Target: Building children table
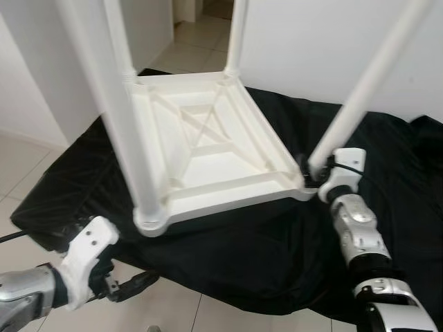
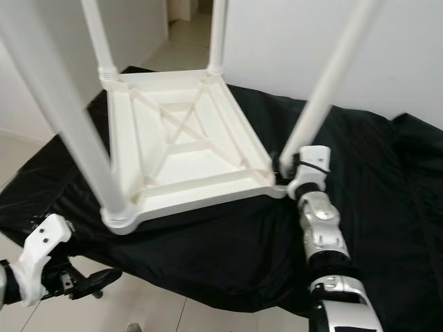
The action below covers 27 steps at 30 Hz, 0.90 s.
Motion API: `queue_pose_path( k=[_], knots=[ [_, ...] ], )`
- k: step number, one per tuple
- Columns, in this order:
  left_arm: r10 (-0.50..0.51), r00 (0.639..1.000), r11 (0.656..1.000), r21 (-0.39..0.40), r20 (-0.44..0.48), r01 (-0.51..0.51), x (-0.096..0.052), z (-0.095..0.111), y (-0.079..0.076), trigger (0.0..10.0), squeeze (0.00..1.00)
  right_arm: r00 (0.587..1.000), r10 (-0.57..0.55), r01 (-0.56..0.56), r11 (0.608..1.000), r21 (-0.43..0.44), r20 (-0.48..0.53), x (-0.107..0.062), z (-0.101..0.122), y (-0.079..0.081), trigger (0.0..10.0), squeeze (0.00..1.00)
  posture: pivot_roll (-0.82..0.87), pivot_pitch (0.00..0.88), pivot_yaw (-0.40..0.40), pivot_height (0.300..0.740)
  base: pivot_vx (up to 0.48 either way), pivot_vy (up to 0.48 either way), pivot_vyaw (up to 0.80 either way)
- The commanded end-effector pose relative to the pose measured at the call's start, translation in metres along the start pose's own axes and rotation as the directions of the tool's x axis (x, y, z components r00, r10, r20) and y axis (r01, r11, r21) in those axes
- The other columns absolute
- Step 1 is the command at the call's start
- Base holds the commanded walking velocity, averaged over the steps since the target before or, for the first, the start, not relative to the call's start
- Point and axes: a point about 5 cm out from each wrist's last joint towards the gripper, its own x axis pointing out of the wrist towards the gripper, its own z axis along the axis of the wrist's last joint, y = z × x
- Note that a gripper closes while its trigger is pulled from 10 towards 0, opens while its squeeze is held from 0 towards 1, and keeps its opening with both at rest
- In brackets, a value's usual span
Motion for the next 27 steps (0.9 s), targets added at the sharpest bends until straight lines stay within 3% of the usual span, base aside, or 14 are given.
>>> queue_pose_path(
  k=[1,3,5,11,12,13,14,17,18,20,21,24,25,27],
  knots=[
    [-0.124,0.992,0.992,0.02,-0.014,0.124,-0.01,0.0,0.002,10.0,0.0,1.0,-0.016,0.016,1.0,-0.009,-0.002,0.001,-0.002,-0.007,10.0,0.0,0.07,0.0,-0.072,0.74,0.0,0.0,0.0],
    [-0.049,0.997,0.998,0.028,-0.065,0.051,-0.028,-0.003,0.024,10.0,0.0,1.0,-0.006,0.006,1.0,-0.022,0.001,0.002,-0.002,-0.01,10.0,0.0,0.06,0.0,-0.062,0.74,0.0,0.0,0.0],
    [-0.049,0.997,0.998,0.028,-0.065,0.051,-0.028,-0.003,0.024,10.0,0.0,1.0,-0.006,0.006,1.0,-0.022,0.001,0.002,-0.002,-0.01,10.0,0.0,0.06,0.0,-0.062,0.74,0.0,0.0,0.0],
    [0.053,0.993,0.998,0.048,-0.104,-0.048,-0.045,-0.003,0.049,10.0,0.0,1.0,-0.019,0.02,0.999,-0.029,0.009,0.002,-0.003,-0.015,10.0,0.0,0.06,0.0,-0.047,0.74,0.0,0.0,0.0],
    [0.138,0.987,0.989,0.067,-0.085,-0.132,-0.045,0.001,0.064,10.0,0.0,0.999,-0.042,0.042,0.999,-0.019,0.016,0.002,-0.003,-0.018,10.0,0.0,0.05,0.0,-0.043,0.74,0.0,0.0,0.0],
    [0.138,0.987,0.989,0.067,-0.085,-0.132,-0.045,0.001,0.064,10.0,0.0,0.999,-0.042,0.042,0.999,-0.019,0.016,0.002,-0.003,-0.018,10.0,0.0,0.05,0.0,-0.043,0.74,0.0,0.0,0.0],
    [0.213,0.975,0.974,0.086,-0.063,-0.207,-0.044,0.005,0.077,10.0,0.0,0.998,-0.056,0.056,0.998,-0.013,0.022,0.001,-0.004,-0.02,10.0,0.0,0.05,0.0,-0.041,0.74,0.0,0.0,0.0],
    [0.213,0.975,0.974,0.086,-0.063,-0.207,-0.044,0.005,0.077,10.0,0.0,0.998,-0.056,0.056,0.998,-0.013,0.022,0.001,-0.004,-0.02,10.0,0.0,0.05,0.0,-0.041,0.74,0.0,0.0,0.0],
    [0.27,0.962,0.96,0.093,-0.035,-0.266,-0.041,0.009,0.087,10.0,0.0,0.998,-0.057,0.057,0.998,-0.003,0.029,0.0,-0.004,-0.02,10.0,0.0,0.05,0.0,-0.034,0.74,0.0,0.0,0.0],
    [0.27,0.962,0.96,0.093,-0.035,-0.266,-0.041,0.009,0.087,10.0,0.0,0.998,-0.057,0.057,0.998,-0.003,0.029,0.0,-0.004,-0.02,10.0,0.0,0.05,0.0,-0.034,0.74,0.0,0.0,0.0],
    [0.331,0.944,0.937,0.118,0.014,-0.33,-0.036,0.017,0.097,10.0,0.0,0.998,-0.05,0.049,0.999,0.012,0.038,-0.001,-0.005,-0.016,10.0,0.0,0.04,0.0,-0.031,0.74,0.0,0.0,0.0],
    [0.382,0.922,0.911,0.138,0.07,-0.388,-0.029,0.027,0.108,10.0,0.0,0.998,-0.034,0.032,0.999,0.03,0.051,-0.003,-0.006,-0.009,10.0,0.0,0.04,0.0,-0.026,0.74,0.0,0.0,0.0],
    [0.426,0.893,0.882,0.152,0.142,-0.445,-0.021,0.04,0.117,10.0,0.0,0.998,-0.011,0.008,0.999,0.049,0.063,-0.006,-0.008,0.0,10.0,0.0,0.03,0.0,-0.019,0.74,0.0,0.0,0.0],
    [0.45,0.871,0.861,0.163,0.197,-0.482,-0.016,0.05,0.123,10.0,0.0,0.997,0.009,-0.014,0.998,0.064,0.071,-0.008,-0.009,0.008,10.0,0.0,0.02,0.0,-0.018,0.74,0.0,0.0,0.0]
  ],
)
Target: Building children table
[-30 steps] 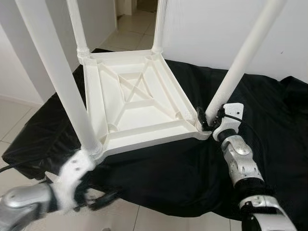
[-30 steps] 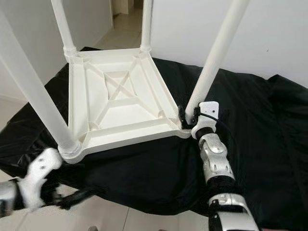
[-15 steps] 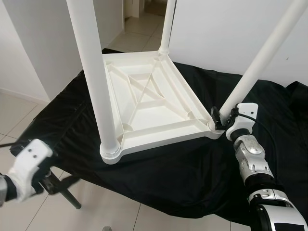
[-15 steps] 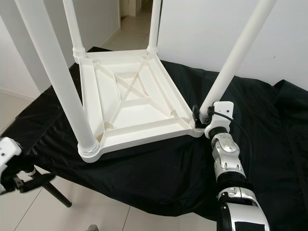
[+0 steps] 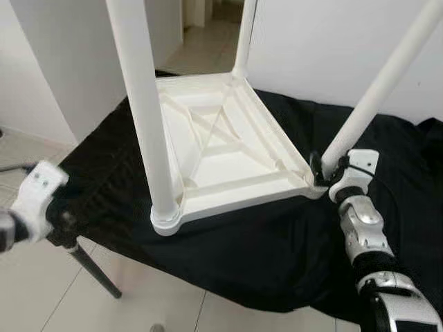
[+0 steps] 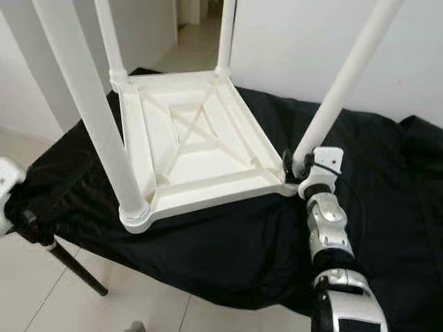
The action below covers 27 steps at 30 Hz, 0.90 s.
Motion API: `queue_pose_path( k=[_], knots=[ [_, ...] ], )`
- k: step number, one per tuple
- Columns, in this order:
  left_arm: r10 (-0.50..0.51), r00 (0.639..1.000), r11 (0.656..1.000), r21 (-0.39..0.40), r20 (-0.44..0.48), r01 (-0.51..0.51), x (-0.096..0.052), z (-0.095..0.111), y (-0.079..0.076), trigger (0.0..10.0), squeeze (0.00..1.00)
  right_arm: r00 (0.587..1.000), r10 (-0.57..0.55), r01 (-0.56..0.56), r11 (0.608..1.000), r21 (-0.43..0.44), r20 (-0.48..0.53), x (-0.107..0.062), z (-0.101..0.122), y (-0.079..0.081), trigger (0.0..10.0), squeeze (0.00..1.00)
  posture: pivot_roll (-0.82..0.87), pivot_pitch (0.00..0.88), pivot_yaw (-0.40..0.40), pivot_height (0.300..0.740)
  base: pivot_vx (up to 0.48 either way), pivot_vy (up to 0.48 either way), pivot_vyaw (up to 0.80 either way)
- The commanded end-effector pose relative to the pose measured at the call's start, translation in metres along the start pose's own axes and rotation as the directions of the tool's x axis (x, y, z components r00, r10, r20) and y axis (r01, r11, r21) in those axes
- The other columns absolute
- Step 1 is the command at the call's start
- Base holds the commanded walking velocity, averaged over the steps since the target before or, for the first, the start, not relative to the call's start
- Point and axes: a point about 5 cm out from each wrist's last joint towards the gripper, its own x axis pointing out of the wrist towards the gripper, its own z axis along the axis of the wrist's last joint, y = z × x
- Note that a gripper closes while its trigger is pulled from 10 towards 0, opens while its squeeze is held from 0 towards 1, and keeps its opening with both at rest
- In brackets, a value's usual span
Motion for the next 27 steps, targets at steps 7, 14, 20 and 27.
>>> queue_pose_path(
  k=[7,14,20,27],
  knots=[
    [0.077,0.986,0.997,0.006,0.147,-0.079,0.028,0.021,0.005,10.0,0.0,0.999,0.052,-0.052,0.998,0.025,0.014,-0.016,-0.008,0.02,10.0,0.0,0.01,0.0,-0.012,0.74,0.0,0.0,0.0],
    [0.012,0.97,1.0,-0.005,0.241,-0.011,0.045,0.031,-0.006,10.0,0.0,1.0,0.019,-0.02,0.999,0.037,0.011,-0.039,-0.017,0.031,10.0,0.0,0.0,0.0,-0.019,0.74,0.0,0.0,0.0],
    [-0.062,0.934,0.998,0.007,0.352,0.064,0.063,0.043,-0.025,10.0,0.0,1.0,-0.003,0.004,0.998,0.068,-0.011,-0.068,-0.023,0.05,10.0,0.0,-0.01,0.0,-0.025,0.74,0.0,0.0,0.0],
    [-0.131,0.897,0.991,0.024,0.423,0.134,0.071,0.057,-0.042,10.0,0.0,0.999,0.004,0.0,0.997,0.08,-0.04,-0.08,-0.027,0.055,10.0,0.0,-0.02,0.0,-0.03,0.74,0.0,0.0,0.0]
  ],
)
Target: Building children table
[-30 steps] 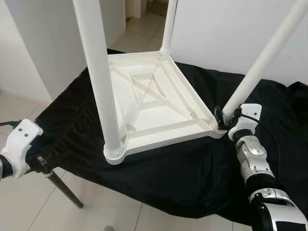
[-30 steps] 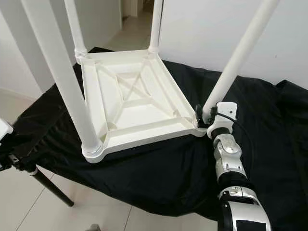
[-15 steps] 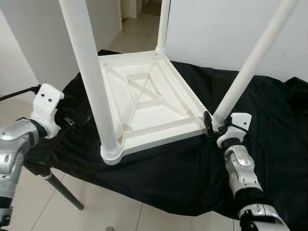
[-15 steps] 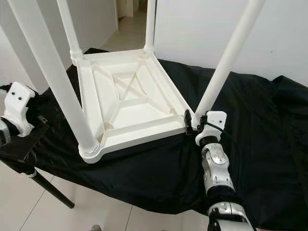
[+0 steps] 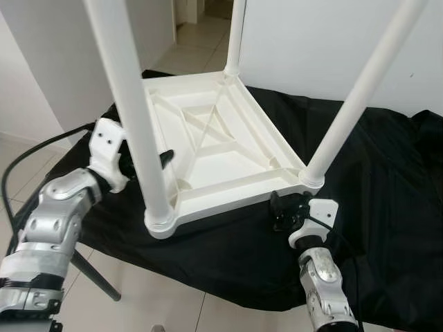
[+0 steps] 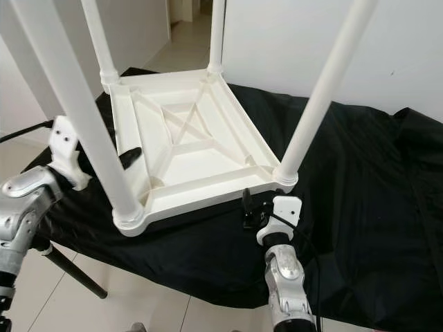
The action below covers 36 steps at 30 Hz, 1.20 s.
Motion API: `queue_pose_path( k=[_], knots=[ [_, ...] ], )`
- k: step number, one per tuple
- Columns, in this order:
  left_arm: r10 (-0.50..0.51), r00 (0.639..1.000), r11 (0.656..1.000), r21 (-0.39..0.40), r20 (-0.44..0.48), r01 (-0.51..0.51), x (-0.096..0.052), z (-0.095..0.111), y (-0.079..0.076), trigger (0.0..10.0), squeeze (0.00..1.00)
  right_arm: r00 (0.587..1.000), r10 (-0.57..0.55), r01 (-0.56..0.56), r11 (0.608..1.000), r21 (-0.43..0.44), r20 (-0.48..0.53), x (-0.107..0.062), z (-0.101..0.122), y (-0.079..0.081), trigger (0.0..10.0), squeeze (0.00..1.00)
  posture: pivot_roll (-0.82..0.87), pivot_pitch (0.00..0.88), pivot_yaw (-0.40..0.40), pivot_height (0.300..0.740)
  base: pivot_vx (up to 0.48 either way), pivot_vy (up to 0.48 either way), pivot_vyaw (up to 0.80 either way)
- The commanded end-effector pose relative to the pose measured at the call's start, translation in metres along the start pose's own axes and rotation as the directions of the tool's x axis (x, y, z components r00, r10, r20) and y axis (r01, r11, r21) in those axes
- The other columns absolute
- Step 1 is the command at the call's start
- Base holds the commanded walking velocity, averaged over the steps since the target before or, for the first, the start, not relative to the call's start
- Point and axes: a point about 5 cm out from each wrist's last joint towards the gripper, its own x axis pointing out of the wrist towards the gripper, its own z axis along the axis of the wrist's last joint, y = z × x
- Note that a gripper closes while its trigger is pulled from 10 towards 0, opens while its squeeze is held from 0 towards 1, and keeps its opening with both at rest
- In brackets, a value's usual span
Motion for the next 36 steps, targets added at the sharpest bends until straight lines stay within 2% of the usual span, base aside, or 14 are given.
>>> queue_pose_path(
  k=[1,4,5,6,9,12,15,19,22,24,26,29,35,36],
  knots=[
    [-0.096,0.994,0.995,0.016,0.046,0.096,0.01,0.009,-0.015,10.0,0.0,0.999,-0.01,0.01,1.0,-0.002,-0.033,-0.005,-0.005,-0.002,10.0,0.0,-0.02,0.0,-0.03,0.74,0.0,0.0,0.0],
    [-0.096,0.994,0.995,0.016,0.046,0.096,0.01,0.009,-0.015,10.0,0.0,0.999,-0.01,0.01,1.0,-0.002,-0.033,-0.005,-0.005,-0.002,10.0,0.0,-0.02,0.0,-0.03,0.74,0.0,0.0,0.0],
    [-0.147,0.987,0.989,0.018,0.072,0.146,0.015,0.013,-0.024,10.0,0.0,0.999,-0.008,0.008,1.0,-0.001,-0.051,-0.008,-0.008,0.0,10.0,0.0,-0.02,0.0,-0.029,0.74,0.0,0.0,0.0],
    [-0.147,0.987,0.989,0.018,0.072,0.146,0.015,0.013,-0.024,10.0,0.0,0.999,-0.008,0.008,1.0,-0.001,-0.051,-0.008,-0.008,0.0,10.0,0.0,-0.02,0.0,-0.029,0.74,0.0,0.0,0.0],
    [-0.293,0.945,0.956,0.019,0.144,0.293,0.028,0.025,-0.06,10.0,0.0,0.994,0.01,-0.013,1.0,-0.022,-0.113,-0.001,-0.014,0.003,10.0,0.0,-0.02,0.0,-0.029,0.74,0.0,0.0,0.0],
    [-0.314,0.937,0.949,0.022,0.155,0.314,0.029,0.027,-0.067,10.0,0.0,0.992,0.013,-0.017,0.999,-0.03,-0.125,0.002,-0.013,0.003,10.0,0.0,-0.02,0.0,-0.029,0.74,0.0,0.0,0.0],
    [-0.36,0.919,0.932,0.018,0.162,0.362,0.032,0.028,-0.083,10.0,0.0,0.984,0.008,-0.024,0.996,-0.087,-0.181,0.013,-0.014,0.001,10.0,0.0,-0.02,0.0,-0.033,0.74,0.0,0.0,0.0],
    [-0.384,0.909,0.922,0.021,0.163,0.386,0.033,0.028,-0.095,10.0,0.0,0.977,0.025,-0.047,0.994,-0.103,-0.21,0.023,-0.014,0.001,10.0,0.0,-0.01,0.0,-0.034,0.74,0.0,0.0,0.0],
    [-0.396,0.902,0.917,0.014,0.171,0.4,0.036,0.031,-0.107,10.0,0.0,0.972,0.06,-0.093,0.987,-0.134,-0.228,0.037,-0.011,0.0,10.0,0.0,-0.01,0.0,-0.033,0.74,0.0,0.0,0.0],
    [-0.394,0.903,0.917,0.01,0.173,0.398,0.036,0.031,-0.109,10.0,0.0,0.971,0.065,-0.1,0.985,-0.142,-0.23,0.039,-0.011,0.0,10.0,0.0,-0.01,0.0,-0.033,0.74,0.0,0.0,0.0],
    [-0.39,0.902,0.917,-0.007,0.185,0.398,0.038,0.034,-0.119,10.0,0.0,0.966,0.064,-0.11,0.978,-0.176,-0.252,0.051,-0.011,-0.003,10.0,0.0,-0.01,0.0,-0.027,0.74,0.0,0.0,0.0],
    [-0.388,0.901,0.917,-0.014,0.192,0.398,0.04,0.037,-0.127,10.0,0.0,0.965,0.031,-0.085,0.975,-0.203,-0.259,0.058,-0.01,-0.009,10.0,0.0,0.0,0.0,-0.031,0.74,0.0,0.0,0.0],
    [-0.367,0.91,0.926,-0.013,0.192,0.376,0.041,0.037,-0.127,10.0,0.0,0.969,-0.014,-0.039,0.978,-0.207,-0.246,0.059,-0.009,-0.016,10.0,0.0,0.01,0.0,-0.037,0.74,0.0,0.0,0.0],
    [-0.346,0.92,0.935,-0.015,0.186,0.355,0.042,0.036,-0.124,10.0,0.0,0.974,-0.046,-0.001,0.978,-0.209,-0.22,0.058,-0.006,-0.022,10.0,0.0,0.01,0.0,-0.038,0.74,0.0,0.0,0.0]
  ],
)
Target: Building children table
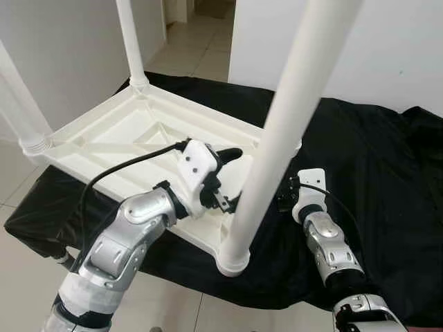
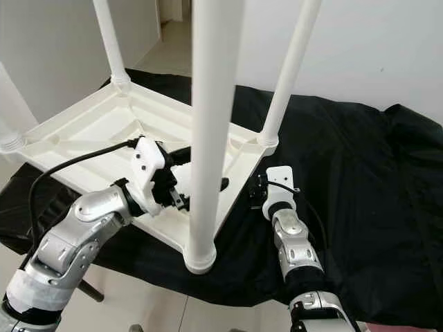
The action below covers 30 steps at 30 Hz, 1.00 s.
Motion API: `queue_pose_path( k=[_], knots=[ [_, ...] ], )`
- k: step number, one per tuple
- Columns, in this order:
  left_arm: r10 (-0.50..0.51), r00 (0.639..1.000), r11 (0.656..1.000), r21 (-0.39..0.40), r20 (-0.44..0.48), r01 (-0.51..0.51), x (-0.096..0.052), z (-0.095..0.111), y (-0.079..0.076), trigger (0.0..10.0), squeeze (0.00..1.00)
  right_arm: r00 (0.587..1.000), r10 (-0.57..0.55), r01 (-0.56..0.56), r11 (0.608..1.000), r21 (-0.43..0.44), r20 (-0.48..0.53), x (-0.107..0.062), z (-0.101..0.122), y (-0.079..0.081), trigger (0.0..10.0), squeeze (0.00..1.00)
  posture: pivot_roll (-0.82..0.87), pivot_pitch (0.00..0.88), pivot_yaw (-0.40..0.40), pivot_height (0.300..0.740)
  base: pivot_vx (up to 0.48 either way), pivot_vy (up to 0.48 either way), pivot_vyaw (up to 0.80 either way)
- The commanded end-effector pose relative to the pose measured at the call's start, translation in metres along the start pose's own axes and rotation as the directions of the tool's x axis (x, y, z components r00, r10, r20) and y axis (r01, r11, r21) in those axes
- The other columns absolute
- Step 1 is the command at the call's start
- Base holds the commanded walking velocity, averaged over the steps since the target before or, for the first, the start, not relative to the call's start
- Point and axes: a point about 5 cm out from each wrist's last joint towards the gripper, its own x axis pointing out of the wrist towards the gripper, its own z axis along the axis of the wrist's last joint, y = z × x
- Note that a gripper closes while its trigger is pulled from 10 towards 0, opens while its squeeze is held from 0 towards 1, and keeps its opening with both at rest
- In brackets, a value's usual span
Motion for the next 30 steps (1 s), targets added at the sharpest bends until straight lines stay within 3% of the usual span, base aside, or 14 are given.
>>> queue_pose_path(
  k=[1,2,3,5,6,9,13,20,25,30],
  knots=[
    [0.057,0.998,0.998,0.023,-0.023,-0.057,-0.003,-0.001,0.01,10.0,0.0,0.997,-0.072,0.071,0.997,0.027,0.041,-0.007,0.0,-0.015,10.0,0.0,0.02,0.0,-0.04,0.74,0.0,0.0,0.0],
    [0.057,0.998,0.998,0.023,-0.023,-0.057,-0.003,-0.001,0.01,10.0,0.0,0.997,-0.072,0.071,0.997,0.027,0.041,-0.007,0.0,-0.015,10.0,0.0,0.02,0.0,-0.04,0.74,0.0,0.0,0.0],
    [0.111,0.992,0.993,0.045,-0.052,-0.109,-0.013,-0.003,0.024,10.0,0.0,0.99,-0.091,0.083,0.994,0.075,0.108,-0.017,0.005,-0.025,10.0,0.0,0.02,0.0,-0.038,0.74,0.0,0.0,0.0],
    [0.126,0.99,0.991,0.051,-0.061,-0.123,-0.017,-0.003,0.027,10.0,0.0,0.988,-0.088,0.077,0.993,0.089,0.126,-0.019,0.006,-0.027,10.0,0.0,0.02,0.0,-0.038,0.74,0.0,0.0,0.0],
    [0.146,0.986,0.988,0.061,-0.083,-0.141,-0.025,-0.004,0.034,10.0,0.0,0.984,-0.063,0.047,0.994,0.101,0.167,-0.023,0.009,-0.031,10.0,0.0,0.01,0.0,-0.033,0.74,0.0,0.0,0.0],
    [0.151,0.985,0.987,0.063,-0.089,-0.145,-0.027,-0.005,0.035,10.0,0.0,0.983,-0.057,0.04,0.994,0.101,0.176,-0.024,0.01,-0.031,10.0,0.0,0.01,0.0,-0.033,0.74,0.0,0.0,0.0],
    [0.205,0.96,0.978,0.082,-0.19,-0.193,-0.053,-0.018,0.048,10.0,0.0,0.962,0.105,-0.134,0.986,0.102,0.252,-0.041,0.019,-0.03,10.0,0.0,-0.01,0.002,-0.021,0.74,0.0,0.0,0.0],
    [0.334,0.915,0.943,0.098,-0.227,-0.319,-0.07,-0.028,0.067,10.0,0.0,0.943,0.15,-0.188,0.977,0.105,0.296,-0.046,0.029,-0.03,10.0,0.0,-0.02,0.004,-0.019,0.74,0.0,0.0,0.0],
    [0.341,0.91,0.94,0.093,-0.237,-0.328,-0.077,-0.03,0.067,10.0,0.0,0.923,0.213,-0.249,0.965,0.077,0.321,-0.051,0.036,-0.027,10.0,0.0,-0.02,0.005,-0.017,0.74,0.0,0.0,0.0],
    [0.249,0.924,0.968,0.063,-0.29,-0.241,-0.089,-0.035,0.052,10.0,0.0,0.89,0.334,-0.364,0.93,0.042,0.309,-0.06,0.039,-0.023,10.0,0.0,-0.02,0.011,-0.016,0.74,0.0,0.0,0.0]
  ],
)
